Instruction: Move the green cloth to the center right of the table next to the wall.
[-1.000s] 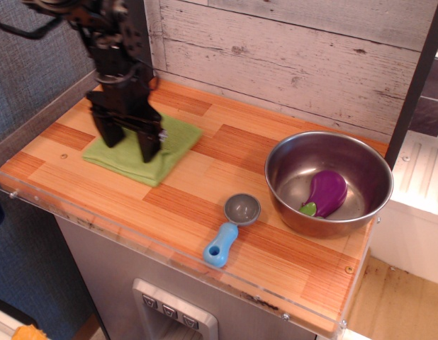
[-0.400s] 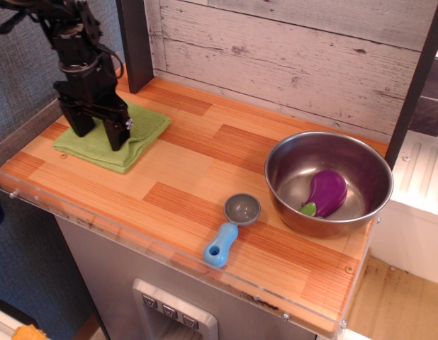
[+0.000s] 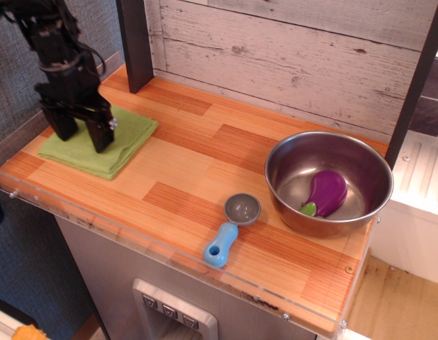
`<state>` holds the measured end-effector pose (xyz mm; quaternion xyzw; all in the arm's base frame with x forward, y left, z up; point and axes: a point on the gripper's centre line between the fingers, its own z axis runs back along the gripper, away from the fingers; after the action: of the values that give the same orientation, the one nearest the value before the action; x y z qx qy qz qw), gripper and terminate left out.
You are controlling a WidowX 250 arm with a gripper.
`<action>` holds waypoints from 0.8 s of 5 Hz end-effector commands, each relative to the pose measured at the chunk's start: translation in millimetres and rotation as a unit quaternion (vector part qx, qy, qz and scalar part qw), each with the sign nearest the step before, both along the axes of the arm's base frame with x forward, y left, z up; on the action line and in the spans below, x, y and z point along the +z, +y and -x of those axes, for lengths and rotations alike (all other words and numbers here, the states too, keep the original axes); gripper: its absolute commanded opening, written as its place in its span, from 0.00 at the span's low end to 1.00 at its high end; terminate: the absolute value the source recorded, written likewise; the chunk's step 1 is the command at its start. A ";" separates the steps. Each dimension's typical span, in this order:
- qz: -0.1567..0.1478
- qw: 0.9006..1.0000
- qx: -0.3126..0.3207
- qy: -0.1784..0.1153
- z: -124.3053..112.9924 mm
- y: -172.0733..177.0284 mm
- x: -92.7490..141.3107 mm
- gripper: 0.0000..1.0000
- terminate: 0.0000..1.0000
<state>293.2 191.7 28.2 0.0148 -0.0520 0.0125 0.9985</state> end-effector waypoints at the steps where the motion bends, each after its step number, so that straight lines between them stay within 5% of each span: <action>1: -0.024 0.996 0.001 -0.083 -7.6 7.7 82.9 1.00 0.00; 2: -0.012 0.997 0.001 -0.081 -1.2 -2.3 94.8 1.00 0.00; 3: 0.025 0.998 0.029 -0.053 10.1 -23.4 96.3 1.00 0.00; 4: 0.030 0.999 0.038 -0.026 13.2 -45.2 93.7 1.00 0.00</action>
<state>279.8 143.4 104.3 -0.0272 -0.0518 0.0528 0.9969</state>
